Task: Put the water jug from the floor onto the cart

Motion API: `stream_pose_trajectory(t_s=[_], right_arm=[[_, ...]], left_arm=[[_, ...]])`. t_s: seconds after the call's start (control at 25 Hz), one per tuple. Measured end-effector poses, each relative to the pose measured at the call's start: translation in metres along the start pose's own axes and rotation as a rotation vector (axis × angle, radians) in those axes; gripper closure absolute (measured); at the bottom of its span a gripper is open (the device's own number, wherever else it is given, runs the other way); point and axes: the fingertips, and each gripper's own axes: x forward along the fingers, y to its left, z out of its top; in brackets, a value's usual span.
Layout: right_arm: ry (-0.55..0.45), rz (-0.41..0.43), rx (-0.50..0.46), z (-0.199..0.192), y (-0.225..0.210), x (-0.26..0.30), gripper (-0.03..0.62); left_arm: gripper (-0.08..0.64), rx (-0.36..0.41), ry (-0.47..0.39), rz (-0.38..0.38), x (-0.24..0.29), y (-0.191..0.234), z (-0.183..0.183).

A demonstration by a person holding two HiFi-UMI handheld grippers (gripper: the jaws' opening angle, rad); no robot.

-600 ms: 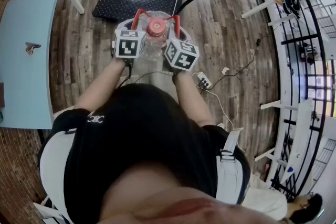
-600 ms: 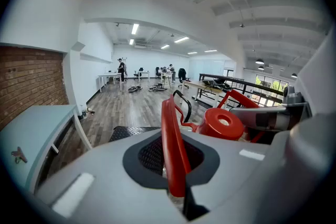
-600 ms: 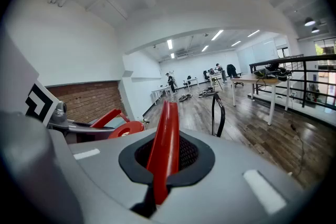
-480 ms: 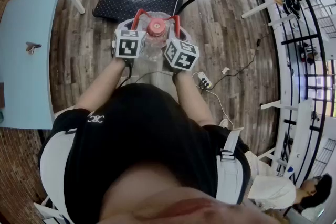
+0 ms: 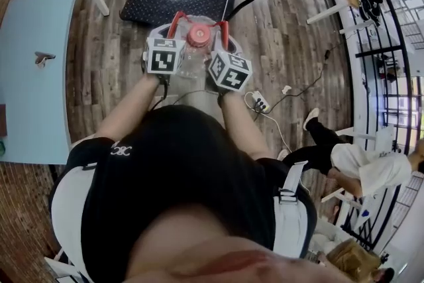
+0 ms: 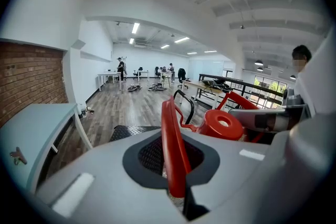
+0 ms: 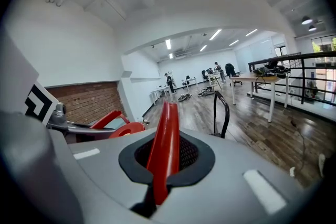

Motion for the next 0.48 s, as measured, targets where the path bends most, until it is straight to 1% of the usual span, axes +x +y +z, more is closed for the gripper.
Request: stream_pose_trajectory(t_s=[0.36,0.48], right_arm=[[-0.008,-0.012,-0.011,0.001,0.035,0.017,0.577],[-0.018,-0.025,-0.009,0.001,0.047,0.021,0.577]], left_arm=[[0.554,0.004,-0.01,-0.017,-0.004,0.037,0.004],[0.552,0.017,-0.012,-0.03,-0.005,0.049,0.004]])
